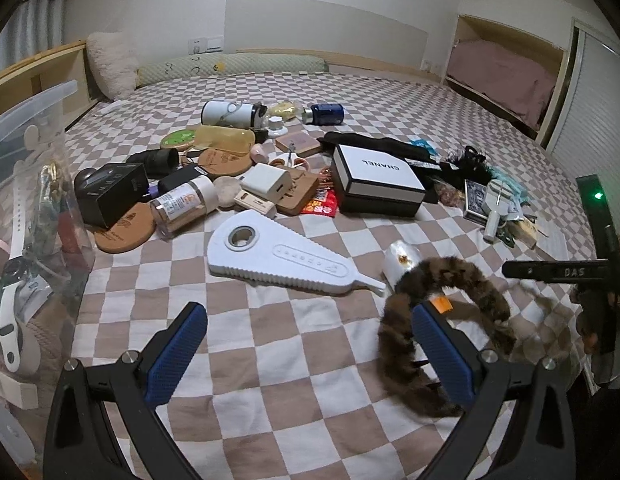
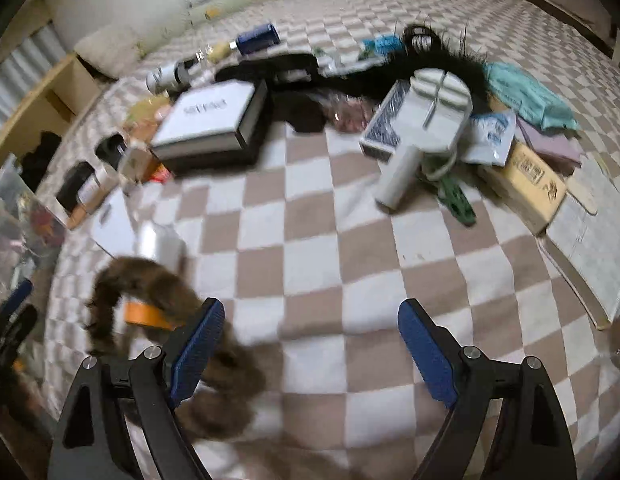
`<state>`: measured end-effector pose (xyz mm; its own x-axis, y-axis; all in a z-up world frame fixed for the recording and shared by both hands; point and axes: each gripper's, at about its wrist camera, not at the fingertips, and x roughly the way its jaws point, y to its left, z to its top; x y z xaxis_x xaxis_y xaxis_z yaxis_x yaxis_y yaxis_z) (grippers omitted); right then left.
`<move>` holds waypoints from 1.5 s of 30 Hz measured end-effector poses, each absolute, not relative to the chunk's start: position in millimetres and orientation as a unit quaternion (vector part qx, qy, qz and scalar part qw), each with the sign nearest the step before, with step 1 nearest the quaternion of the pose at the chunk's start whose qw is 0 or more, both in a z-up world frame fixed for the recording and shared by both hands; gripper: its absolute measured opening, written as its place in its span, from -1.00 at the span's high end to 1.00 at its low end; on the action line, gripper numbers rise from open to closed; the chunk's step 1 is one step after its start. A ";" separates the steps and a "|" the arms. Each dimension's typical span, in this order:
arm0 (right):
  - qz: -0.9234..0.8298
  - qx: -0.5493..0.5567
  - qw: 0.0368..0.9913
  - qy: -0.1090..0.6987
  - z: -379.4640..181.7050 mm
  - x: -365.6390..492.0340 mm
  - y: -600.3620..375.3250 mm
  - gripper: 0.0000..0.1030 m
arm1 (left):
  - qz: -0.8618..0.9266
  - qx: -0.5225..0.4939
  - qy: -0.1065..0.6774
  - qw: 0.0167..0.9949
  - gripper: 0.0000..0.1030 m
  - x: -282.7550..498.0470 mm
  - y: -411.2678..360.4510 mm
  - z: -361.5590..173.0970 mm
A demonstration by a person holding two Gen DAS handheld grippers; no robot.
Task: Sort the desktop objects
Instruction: 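Grasp the brown furry headband with the right gripper and lift it, then pass the furry headband from the right gripper into the left gripper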
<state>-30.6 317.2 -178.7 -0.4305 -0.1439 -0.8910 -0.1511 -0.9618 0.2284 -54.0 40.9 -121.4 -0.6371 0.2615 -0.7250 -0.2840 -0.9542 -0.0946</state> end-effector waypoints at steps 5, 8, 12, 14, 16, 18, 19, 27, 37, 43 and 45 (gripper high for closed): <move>0.825 -0.555 -0.047 0.095 -192.1 -31.3 281.3 -0.54 | 0.900 -0.406 0.016 0.157 -0.99 -54.6 46.5 -126.5; 0.814 -0.569 -0.086 0.083 -203.6 -31.8 250.5 -0.31 | 0.898 -0.409 0.021 0.160 -0.99 -53.9 50.1 -129.7; 0.819 -0.561 -0.116 0.035 -206.9 -26.2 215.5 -0.29 | 0.895 -0.413 0.026 0.163 -0.99 -53.0 52.8 -133.9; 0.819 -0.557 -0.135 0.029 -205.9 -22.9 203.0 -0.29 | 0.894 -0.417 0.027 0.165 -0.99 -52.8 53.4 -136.1; 0.818 -0.552 -0.158 0.033 -205.0 -19.5 192.8 -0.29 | 0.891 -0.421 0.033 0.166 -0.99 -52.8 55.2 -140.0; 0.814 -0.551 -0.182 0.041 -202.9 -16.3 186.4 -0.29 | 0.889 -0.425 0.039 0.166 -0.99 -52.9 57.1 -144.1; 0.811 -0.550 -0.194 0.044 -201.8 -14.8 183.2 -0.29 | 0.888 -0.427 0.042 0.166 -0.99 -52.9 58.0 -146.2; 0.784 -0.558 -0.263 0.077 -195.0 -5.7 170.3 -0.29 | 0.877 -0.447 0.068 0.160 -0.99 -56.0 67.7 -169.8; 0.783 -0.568 -0.246 0.062 -171.3 1.3 194.8 -0.30 | 0.864 -0.471 0.082 0.157 -0.69 -62.7 75.9 -190.8; 0.802 -0.551 -0.212 0.097 -158.7 -5.8 225.9 -0.30 | 0.855 -0.485 0.093 0.162 -0.47 -62.3 80.0 -201.5; 0.807 -0.543 -0.202 0.115 -154.9 -7.0 237.0 -0.30 | 0.854 -0.484 0.093 0.164 -0.29 -62.2 80.9 -201.3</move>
